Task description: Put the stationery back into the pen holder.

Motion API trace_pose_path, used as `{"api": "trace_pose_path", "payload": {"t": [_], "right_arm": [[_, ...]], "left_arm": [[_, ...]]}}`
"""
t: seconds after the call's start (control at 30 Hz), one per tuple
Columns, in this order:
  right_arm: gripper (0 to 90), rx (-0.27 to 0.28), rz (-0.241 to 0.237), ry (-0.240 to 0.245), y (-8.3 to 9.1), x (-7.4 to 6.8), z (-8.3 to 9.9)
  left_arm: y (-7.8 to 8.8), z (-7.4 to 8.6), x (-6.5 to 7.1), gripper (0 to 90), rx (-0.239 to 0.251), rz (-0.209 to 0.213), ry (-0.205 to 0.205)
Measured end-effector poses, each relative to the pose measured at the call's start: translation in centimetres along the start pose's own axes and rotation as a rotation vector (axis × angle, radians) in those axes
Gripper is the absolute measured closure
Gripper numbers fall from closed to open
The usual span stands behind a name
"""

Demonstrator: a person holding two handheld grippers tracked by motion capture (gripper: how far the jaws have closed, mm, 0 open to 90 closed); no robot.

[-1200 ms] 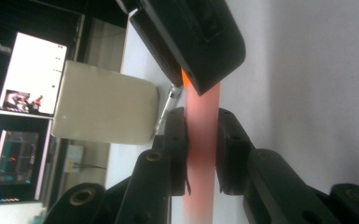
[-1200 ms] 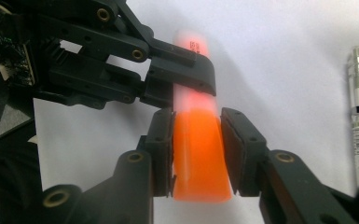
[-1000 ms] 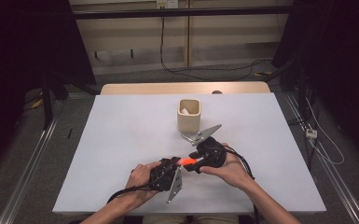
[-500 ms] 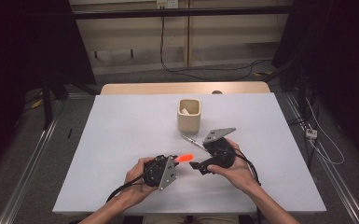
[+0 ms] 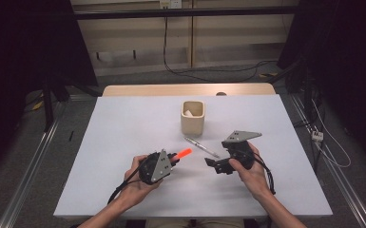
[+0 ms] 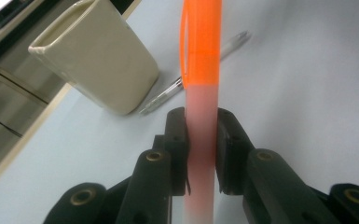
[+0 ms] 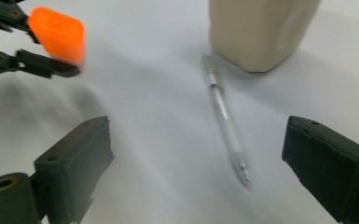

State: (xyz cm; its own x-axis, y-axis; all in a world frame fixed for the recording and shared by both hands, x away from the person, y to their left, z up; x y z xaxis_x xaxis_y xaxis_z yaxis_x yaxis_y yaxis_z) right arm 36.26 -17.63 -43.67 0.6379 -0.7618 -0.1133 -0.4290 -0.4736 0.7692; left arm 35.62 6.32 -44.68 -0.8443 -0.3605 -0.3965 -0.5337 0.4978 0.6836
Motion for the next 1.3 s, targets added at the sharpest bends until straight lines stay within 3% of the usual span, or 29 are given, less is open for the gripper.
{"api": "trace_pose_path", "payload": {"t": [0.23,0.4,0.47,0.57,0.63,0.83,1.17,1.23,1.3], "right_arm": [[10.9,0.035,0.061,-0.018,0.7,0.4,1.1],[7.9,0.043,0.047,-0.025,1.0,0.6,1.8],[9.0,0.044,0.071,-0.028,1.3,0.7,1.9],[12.0,0.075,0.119,-0.065,1.6,1.2,2.0],[10.1,0.083,0.139,-0.061,1.7,1.4,2.3],[9.7,0.103,0.138,-0.061,2.4,1.8,3.4],[9.1,0.121,0.213,-0.088,4.0,2.9,5.8],[9.0,0.125,0.211,-0.101,4.1,2.9,6.3],[9.0,0.113,0.216,-0.094,4.0,2.9,6.8]], "left_arm": [[0.7,-0.1,-0.7,77.5,0.064,0.067,0.103],[1.3,-0.1,-1.3,77.4,0.089,0.1,0.175],[1.5,-0.1,-1.6,77.4,0.099,0.102,0.196],[1.9,-0.2,-2.0,77.4,0.101,0.101,0.208],[2.1,-0.5,-2.2,77.4,0.118,0.109,0.231],[2.8,-1.5,-3.0,77.4,0.152,0.127,0.262],[2.9,-2.7,-5.1,77.4,0.179,0.181,0.394],[3.0,-3.0,-5.2,77.4,0.174,0.167,0.385],[3.1,-3.4,-5.2,77.4,0.178,0.188,0.384]]}}
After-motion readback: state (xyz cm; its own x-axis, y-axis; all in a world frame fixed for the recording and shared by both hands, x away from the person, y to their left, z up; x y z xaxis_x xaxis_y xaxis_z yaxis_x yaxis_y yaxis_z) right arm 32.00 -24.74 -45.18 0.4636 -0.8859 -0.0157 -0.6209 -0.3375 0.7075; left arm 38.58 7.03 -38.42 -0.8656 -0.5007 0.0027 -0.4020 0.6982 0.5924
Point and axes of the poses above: each handheld gripper's, and its own axes: y roughly backward along the jaws, z roughly out of its underside, x roughly to its right, the point moved 4 cm from there along -y, roughly forward along the jaws, and after that the axes turned 14 degrees about -x, right-handed, at the moved point
